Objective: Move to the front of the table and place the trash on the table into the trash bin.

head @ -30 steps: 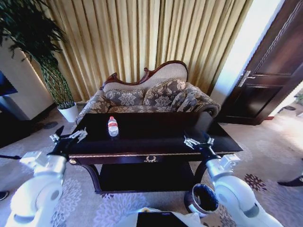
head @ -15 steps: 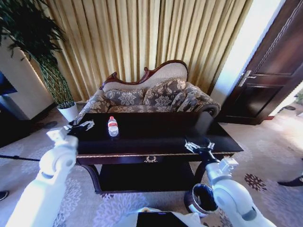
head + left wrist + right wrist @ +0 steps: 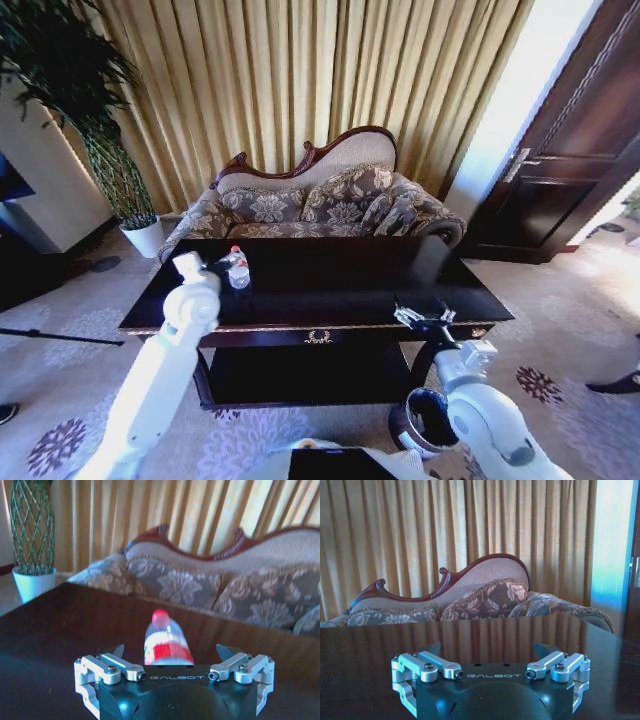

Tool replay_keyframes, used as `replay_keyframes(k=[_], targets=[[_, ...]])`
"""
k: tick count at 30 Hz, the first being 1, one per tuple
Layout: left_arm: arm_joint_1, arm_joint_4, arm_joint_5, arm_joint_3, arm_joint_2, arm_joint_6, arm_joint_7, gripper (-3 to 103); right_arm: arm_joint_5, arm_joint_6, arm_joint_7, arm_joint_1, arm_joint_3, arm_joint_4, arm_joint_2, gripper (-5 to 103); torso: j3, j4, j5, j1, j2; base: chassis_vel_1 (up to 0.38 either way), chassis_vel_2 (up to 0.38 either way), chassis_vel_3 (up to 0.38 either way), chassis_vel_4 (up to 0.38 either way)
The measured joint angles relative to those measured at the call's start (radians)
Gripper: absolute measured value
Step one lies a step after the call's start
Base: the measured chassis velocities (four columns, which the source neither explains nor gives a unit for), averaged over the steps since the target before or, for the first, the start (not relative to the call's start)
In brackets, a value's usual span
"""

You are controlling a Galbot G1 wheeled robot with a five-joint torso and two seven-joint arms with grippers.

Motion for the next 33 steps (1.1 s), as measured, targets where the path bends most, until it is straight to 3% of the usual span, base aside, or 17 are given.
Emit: replay_keyframes(k=[7,33], targets=[[0.007,0.014,-0.008,0.000,0.012,0.031,-0.022,100,0.002,0.009,0.001,0.015,0.019,-0.013,-0.009,100,0.000,0.0003,-0.0002,0.000,0.000,0.000,0.000,0.000,0.000],[-0.023,0.106,-0.019,0.021,-0.008,0.036,-0.013,101,0.017,0.026,0.007,0.041,0.030,-0.011,-0.015,100,0.000,0.0001,-0.0002,0.000,0.000,0.000,0.000,0.000,0.000]])
